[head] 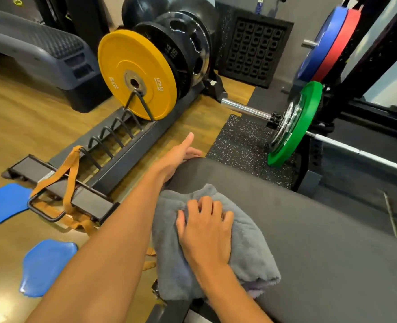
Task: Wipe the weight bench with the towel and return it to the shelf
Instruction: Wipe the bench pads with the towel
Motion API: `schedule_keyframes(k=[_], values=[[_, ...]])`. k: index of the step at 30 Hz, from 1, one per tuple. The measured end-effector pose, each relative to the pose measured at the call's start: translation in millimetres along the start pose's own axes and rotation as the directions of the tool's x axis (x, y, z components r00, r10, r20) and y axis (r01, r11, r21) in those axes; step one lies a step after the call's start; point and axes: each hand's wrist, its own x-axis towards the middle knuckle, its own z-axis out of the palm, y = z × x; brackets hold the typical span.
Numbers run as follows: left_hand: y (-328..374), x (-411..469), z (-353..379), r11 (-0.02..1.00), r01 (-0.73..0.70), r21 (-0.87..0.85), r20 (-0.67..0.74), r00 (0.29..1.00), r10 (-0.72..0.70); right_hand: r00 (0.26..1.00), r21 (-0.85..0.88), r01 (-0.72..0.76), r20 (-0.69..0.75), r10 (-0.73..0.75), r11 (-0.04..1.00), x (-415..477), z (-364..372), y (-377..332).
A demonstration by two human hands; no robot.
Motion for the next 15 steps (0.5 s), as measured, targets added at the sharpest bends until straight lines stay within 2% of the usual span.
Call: schedule_keyframes(k=[3,5,7,9,12,15], values=[[-2.2,8.7,-20.8,0.999,0.043,0.014,0.179,0.983,-0.044,1.000,0.004,0.014,-0.008,-0.014,1.000,49.0,20.8,-10.1],[-0.3,16.5,-32.4,0.998,0.025,0.064,0.168,0.985,-0.035,0.999,0.063,0.032,0.041,-0.034,0.997,85.5,38.7,-15.4],[5.3,25.6,-39.1,0.990,-0.048,0.135,-0.047,0.997,0.054,0.997,0.120,0.042,0.060,-0.050,0.992,121.7,55.6,-18.8],[7.3,32.1,-41.5,0.939,-0.115,0.325,-0.303,0.928,0.218,0.997,0.134,0.021,0.067,-0.031,0.991,151.5,67.7,-18.9],[-2.8,26.4,-25.9,0.827,-0.096,0.554,-0.395,0.844,0.363,0.996,0.155,-0.037,0.087,0.024,0.987,171.3,75.1,-16.5],[-15.6,6.5,-5.3,0.828,-0.055,0.557,-0.461,0.809,0.364,0.998,0.278,-0.018,0.061,0.001,0.961,161.6,67.2,-8.0]])
